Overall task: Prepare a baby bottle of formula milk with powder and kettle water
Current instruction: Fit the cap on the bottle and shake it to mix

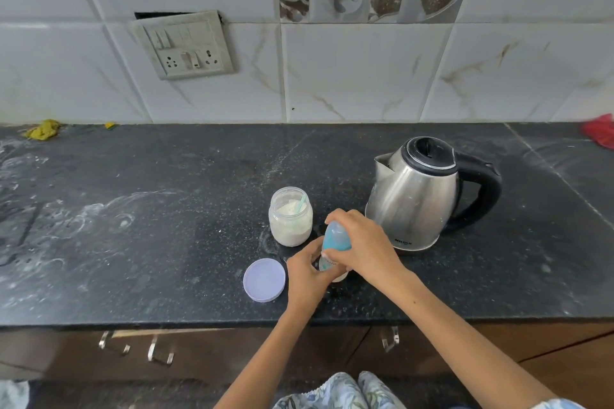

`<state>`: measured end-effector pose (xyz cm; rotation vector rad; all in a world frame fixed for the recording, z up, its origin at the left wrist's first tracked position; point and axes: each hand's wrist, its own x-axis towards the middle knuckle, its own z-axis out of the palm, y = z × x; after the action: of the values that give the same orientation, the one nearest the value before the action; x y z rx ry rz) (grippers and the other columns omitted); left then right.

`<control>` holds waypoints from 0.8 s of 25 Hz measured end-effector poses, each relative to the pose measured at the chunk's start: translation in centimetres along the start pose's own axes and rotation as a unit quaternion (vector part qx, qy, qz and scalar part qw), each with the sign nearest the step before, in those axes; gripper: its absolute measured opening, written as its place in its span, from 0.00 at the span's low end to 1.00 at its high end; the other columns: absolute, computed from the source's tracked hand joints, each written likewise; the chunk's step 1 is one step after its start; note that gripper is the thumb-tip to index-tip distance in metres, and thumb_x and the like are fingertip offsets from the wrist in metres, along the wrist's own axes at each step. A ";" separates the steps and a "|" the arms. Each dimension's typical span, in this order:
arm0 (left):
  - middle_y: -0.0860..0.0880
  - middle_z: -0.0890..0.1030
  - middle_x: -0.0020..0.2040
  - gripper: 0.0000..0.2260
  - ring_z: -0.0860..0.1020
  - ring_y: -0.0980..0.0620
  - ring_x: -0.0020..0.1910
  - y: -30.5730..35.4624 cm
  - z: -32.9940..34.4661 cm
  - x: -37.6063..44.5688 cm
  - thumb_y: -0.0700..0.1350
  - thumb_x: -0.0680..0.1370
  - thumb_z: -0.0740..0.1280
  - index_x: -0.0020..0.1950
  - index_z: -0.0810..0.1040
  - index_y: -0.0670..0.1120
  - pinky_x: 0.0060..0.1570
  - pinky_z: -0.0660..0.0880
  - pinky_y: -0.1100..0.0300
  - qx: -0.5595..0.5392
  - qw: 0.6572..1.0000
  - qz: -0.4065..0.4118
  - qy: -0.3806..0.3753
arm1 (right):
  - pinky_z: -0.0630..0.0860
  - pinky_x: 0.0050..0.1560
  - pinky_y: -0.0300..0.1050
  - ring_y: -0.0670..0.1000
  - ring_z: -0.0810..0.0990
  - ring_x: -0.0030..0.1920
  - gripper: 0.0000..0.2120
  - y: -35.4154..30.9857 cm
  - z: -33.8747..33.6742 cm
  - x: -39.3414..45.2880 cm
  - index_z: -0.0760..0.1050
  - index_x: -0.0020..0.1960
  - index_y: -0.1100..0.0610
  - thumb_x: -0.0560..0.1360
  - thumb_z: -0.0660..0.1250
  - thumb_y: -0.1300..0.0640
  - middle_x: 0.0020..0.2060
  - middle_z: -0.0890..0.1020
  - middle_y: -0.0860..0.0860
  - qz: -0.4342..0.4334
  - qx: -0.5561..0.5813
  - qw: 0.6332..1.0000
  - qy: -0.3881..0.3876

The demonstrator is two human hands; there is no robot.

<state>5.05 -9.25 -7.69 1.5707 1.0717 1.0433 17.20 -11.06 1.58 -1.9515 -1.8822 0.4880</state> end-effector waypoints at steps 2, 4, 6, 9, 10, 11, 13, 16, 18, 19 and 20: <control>0.58 0.85 0.46 0.21 0.82 0.59 0.47 0.3 -0.2 0.2 0.49 0.65 0.78 0.56 0.80 0.55 0.43 0.75 0.70 0.006 1.000 0.001 -0.007 | 0.76 0.56 0.45 0.50 0.76 0.58 0.28 0.4 -0.5 0.0 0.69 0.64 0.48 0.68 0.77 0.51 0.57 0.76 0.48 0.027 0.043 0.998 -0.021; 0.57 0.85 0.47 0.23 0.81 0.59 0.49 1.0 -0.6 0.6 0.49 0.63 0.80 0.56 0.80 0.53 0.47 0.75 0.69 0.012 1.000 0.006 -0.010 | 0.79 0.57 0.48 0.50 0.77 0.57 0.29 1.1 -1.7 0.0 0.70 0.61 0.49 0.65 0.80 0.55 0.56 0.78 0.47 0.027 0.135 0.990 -0.028; 0.58 0.84 0.47 0.23 0.79 0.62 0.49 2.3 -1.1 1.2 0.50 0.62 0.81 0.55 0.80 0.53 0.48 0.72 0.73 0.011 1.000 0.019 -0.008 | 0.81 0.54 0.47 0.50 0.81 0.55 0.29 1.7 -3.4 0.2 0.71 0.58 0.50 0.63 0.81 0.60 0.53 0.79 0.47 0.016 0.240 0.970 -0.024; 0.61 0.84 0.46 0.23 0.79 0.64 0.49 4.7 -1.5 1.9 0.49 0.61 0.82 0.54 0.81 0.52 0.47 0.69 0.77 -0.002 0.999 0.038 0.008 | 0.82 0.51 0.41 0.48 0.83 0.54 0.29 2.2 -6.5 0.9 0.75 0.58 0.48 0.62 0.82 0.64 0.54 0.82 0.47 -0.009 0.352 0.936 -0.023; 0.60 0.84 0.47 0.23 0.79 0.64 0.49 5.3 -1.6 2.1 0.49 0.61 0.82 0.54 0.81 0.52 0.47 0.69 0.77 -0.007 0.999 0.041 0.011 | 0.81 0.51 0.40 0.47 0.83 0.55 0.30 2.2 -7.4 1.0 0.76 0.59 0.47 0.62 0.81 0.64 0.55 0.82 0.46 -0.022 0.371 0.928 -0.021; 0.59 0.84 0.47 0.23 0.79 0.63 0.50 5.9 -1.6 2.2 0.49 0.61 0.82 0.54 0.81 0.51 0.48 0.70 0.76 -0.012 0.999 0.043 0.011 | 0.81 0.51 0.40 0.46 0.83 0.55 0.30 2.2 -8.1 1.1 0.76 0.59 0.47 0.62 0.81 0.64 0.55 0.82 0.46 -0.033 0.383 0.923 -0.021; 0.57 0.84 0.48 0.24 0.80 0.61 0.51 6.8 -1.6 2.1 0.49 0.61 0.82 0.55 0.82 0.51 0.49 0.72 0.73 -0.019 0.999 0.045 0.011 | 0.81 0.53 0.42 0.47 0.83 0.56 0.30 2.1 -8.7 1.1 0.77 0.60 0.46 0.62 0.81 0.63 0.56 0.83 0.46 -0.054 0.386 0.920 -0.028; 0.57 0.85 0.48 0.24 0.80 0.61 0.50 7.7 -1.4 2.0 0.50 0.60 0.82 0.54 0.82 0.51 0.48 0.72 0.73 -0.026 0.998 0.052 0.016 | 0.81 0.54 0.45 0.47 0.83 0.57 0.31 1.9 -8.7 0.8 0.77 0.60 0.47 0.62 0.82 0.63 0.56 0.83 0.46 -0.071 0.367 0.927 -0.032; 0.57 0.85 0.48 0.23 0.80 0.60 0.50 8.0 -1.3 2.0 0.51 0.61 0.82 0.54 0.83 0.51 0.48 0.72 0.73 -0.028 0.998 0.053 0.022 | 0.81 0.54 0.44 0.48 0.83 0.56 0.30 2.0 -8.9 0.8 0.77 0.60 0.47 0.61 0.82 0.62 0.55 0.83 0.45 -0.082 0.358 0.929 -0.035; 0.57 0.85 0.48 0.23 0.80 0.60 0.50 8.2 -1.3 2.0 0.51 0.61 0.82 0.54 0.83 0.52 0.49 0.73 0.72 -0.027 0.998 0.051 0.026 | 0.81 0.52 0.42 0.47 0.83 0.56 0.30 2.0 -9.0 0.7 0.77 0.59 0.47 0.61 0.83 0.61 0.54 0.83 0.43 -0.088 0.351 0.932 -0.033; 0.57 0.85 0.48 0.23 0.80 0.59 0.51 8.3 -1.2 1.9 0.51 0.61 0.82 0.54 0.83 0.52 0.49 0.73 0.71 -0.027 0.998 0.049 0.029 | 0.81 0.49 0.39 0.44 0.82 0.54 0.29 1.6 -8.9 0.6 0.77 0.57 0.46 0.60 0.83 0.57 0.53 0.82 0.41 -0.087 0.330 0.940 -0.020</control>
<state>5.73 -8.61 0.84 1.5715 1.0039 1.1810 23.06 -10.86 8.49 -1.3286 -1.6042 0.9604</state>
